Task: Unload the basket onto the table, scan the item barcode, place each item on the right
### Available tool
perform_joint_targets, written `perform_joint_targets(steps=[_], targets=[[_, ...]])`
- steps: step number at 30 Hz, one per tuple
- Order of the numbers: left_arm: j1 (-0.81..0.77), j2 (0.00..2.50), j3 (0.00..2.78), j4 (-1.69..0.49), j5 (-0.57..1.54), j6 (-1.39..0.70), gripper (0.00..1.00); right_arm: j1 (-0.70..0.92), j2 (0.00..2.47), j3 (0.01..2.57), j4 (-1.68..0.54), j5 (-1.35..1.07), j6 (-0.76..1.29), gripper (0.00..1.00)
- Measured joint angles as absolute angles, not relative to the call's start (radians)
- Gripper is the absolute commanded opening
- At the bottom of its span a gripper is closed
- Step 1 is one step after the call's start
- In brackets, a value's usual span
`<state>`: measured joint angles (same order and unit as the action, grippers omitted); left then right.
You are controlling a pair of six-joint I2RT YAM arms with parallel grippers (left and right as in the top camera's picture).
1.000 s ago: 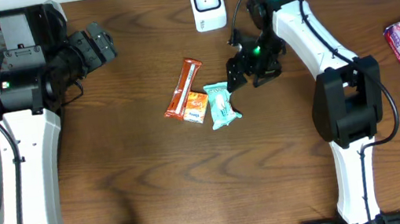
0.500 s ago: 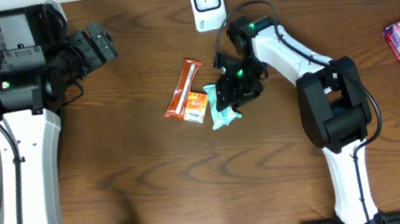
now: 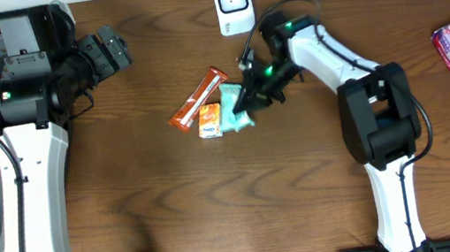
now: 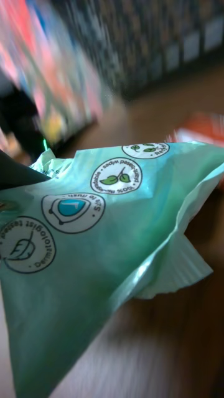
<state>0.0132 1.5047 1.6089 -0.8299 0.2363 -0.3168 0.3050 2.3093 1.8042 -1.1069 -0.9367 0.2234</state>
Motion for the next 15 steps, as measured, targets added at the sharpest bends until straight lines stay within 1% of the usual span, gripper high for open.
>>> perform_joint_targets(steps=[4,6,9,15], targets=[[0.013,1.505,1.609,-0.83,0.237,-0.316,0.98,0.249,2.309,1.82,-1.125,-1.152,0.285,0.02],[0.013,1.505,1.609,-0.83,0.237,-0.317,0.98,0.221,2.309,1.821,-1.18,-1.229,0.353,0.02],[0.013,1.505,1.609,-0.83,0.237,-0.317,0.98,0.184,2.309,1.821,-1.258,-1.314,0.436,0.02],[0.013,1.505,1.609,-0.83,0.237,-0.316,0.98,0.154,2.309,1.821,-1.35,-1.395,0.498,0.01]])
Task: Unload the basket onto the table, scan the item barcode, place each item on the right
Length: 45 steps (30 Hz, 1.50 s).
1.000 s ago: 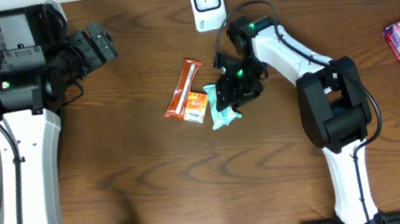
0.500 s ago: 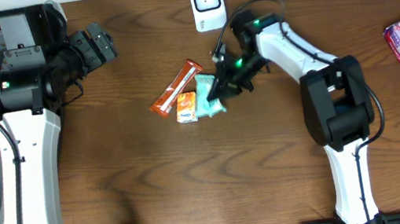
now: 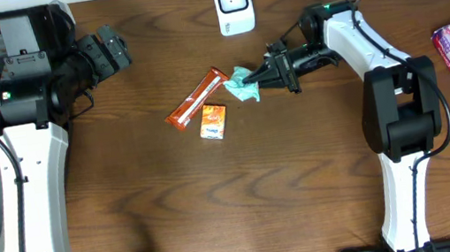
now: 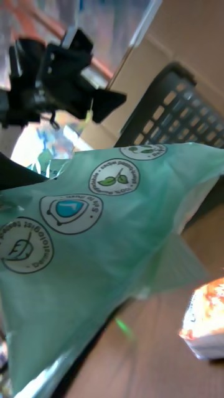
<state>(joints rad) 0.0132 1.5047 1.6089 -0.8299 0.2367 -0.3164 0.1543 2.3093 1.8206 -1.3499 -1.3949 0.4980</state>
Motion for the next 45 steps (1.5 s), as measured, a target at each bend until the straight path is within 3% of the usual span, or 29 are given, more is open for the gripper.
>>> perform_joint_targets(steps=[14,22,45], targets=[[0.013,1.505,1.609,-0.83,0.237,-0.317,0.98,0.139,2.309,1.821,-1.361,-1.448,0.503,0.01],[0.013,1.505,1.609,-0.83,0.237,-0.317,0.98,0.139,2.309,1.821,-1.562,-1.498,0.402,0.01],[0.013,1.505,1.609,-0.83,0.237,-0.317,0.98,0.114,2.309,1.821,-1.556,-1.49,0.284,0.01]])
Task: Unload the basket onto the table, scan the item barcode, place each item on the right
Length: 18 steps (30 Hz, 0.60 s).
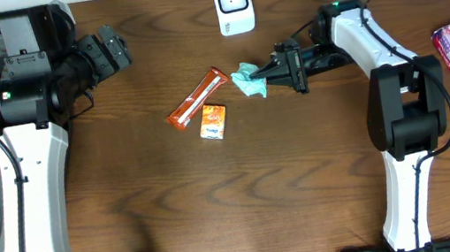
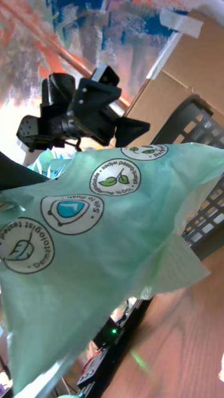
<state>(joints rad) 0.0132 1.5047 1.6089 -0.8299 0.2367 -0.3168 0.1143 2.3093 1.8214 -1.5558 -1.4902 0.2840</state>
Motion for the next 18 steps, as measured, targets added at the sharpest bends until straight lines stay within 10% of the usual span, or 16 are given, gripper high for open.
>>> perform_joint_targets(steps=[18], targets=[[0.013,1.505,1.609,-0.83,0.237,-0.317,0.98,0.198,2.311,1.829,-0.446,-1.037,0.842,0.01]])
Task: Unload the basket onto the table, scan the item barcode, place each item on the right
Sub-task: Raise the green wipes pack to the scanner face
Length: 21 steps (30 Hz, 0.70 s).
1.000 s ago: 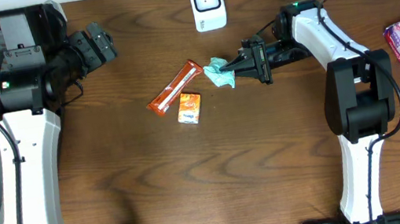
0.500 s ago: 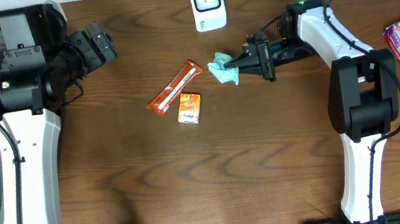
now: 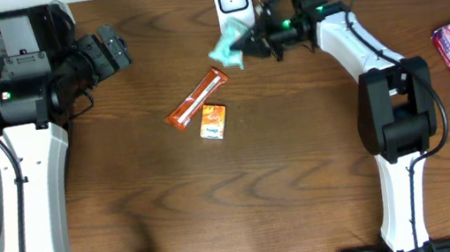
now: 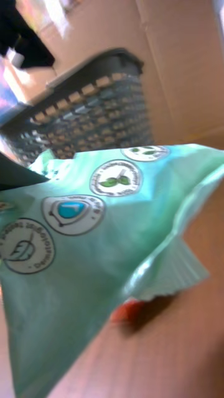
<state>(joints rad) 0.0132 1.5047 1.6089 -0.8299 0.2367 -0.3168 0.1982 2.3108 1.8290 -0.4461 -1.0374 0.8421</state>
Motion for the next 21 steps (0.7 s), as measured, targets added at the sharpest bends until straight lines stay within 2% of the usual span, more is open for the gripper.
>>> perform_joint_targets(steps=[9,15,21], targets=[[0.013,1.505,1.609,-0.83,0.237,-0.317,0.98,0.255,2.311,1.861,-0.049,-0.696,0.97,0.02],[0.013,1.505,1.609,-0.83,0.237,-0.317,0.98,0.29,2.313,1.866,-0.025,-0.384,0.959,0.03],[0.013,1.505,1.609,-0.83,0.237,-0.316,0.98,0.319,2.317,1.866,-0.023,-0.262,0.945,0.01]])
